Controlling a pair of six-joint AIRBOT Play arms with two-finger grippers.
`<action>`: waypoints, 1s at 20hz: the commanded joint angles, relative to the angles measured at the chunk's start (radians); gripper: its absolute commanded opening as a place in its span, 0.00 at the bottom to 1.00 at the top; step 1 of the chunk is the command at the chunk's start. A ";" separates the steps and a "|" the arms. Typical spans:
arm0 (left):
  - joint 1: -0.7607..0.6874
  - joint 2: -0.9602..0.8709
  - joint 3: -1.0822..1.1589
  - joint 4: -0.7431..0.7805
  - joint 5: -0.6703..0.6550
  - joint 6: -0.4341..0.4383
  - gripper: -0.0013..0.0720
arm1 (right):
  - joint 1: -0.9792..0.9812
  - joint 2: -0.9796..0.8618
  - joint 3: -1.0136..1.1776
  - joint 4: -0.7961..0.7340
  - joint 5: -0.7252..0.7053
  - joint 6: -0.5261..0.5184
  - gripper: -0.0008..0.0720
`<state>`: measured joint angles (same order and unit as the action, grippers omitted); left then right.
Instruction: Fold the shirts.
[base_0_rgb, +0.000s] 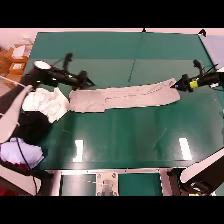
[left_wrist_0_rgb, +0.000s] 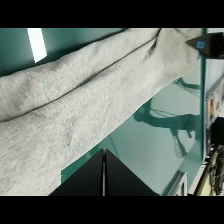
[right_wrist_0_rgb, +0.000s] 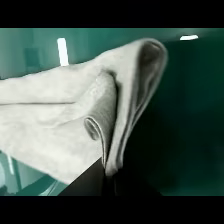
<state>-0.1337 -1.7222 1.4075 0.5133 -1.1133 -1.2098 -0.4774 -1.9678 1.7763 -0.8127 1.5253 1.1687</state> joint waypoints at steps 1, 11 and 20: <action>-0.189 -0.010 0.001 0.081 0.227 -0.049 0.04 | 0.000 0.118 0.041 0.009 0.101 0.030 0.03; -0.531 -0.357 0.375 0.078 0.460 -0.183 0.04 | 0.009 0.436 0.041 0.134 0.246 0.115 0.03; -0.564 -0.494 0.539 0.079 0.374 -0.255 0.04 | 0.032 0.458 0.039 0.144 0.233 0.134 0.03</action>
<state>-0.6949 -2.1956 1.9228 0.5922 -0.7185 -1.4494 -0.4553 -1.5154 1.8160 -0.6765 1.7653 1.2961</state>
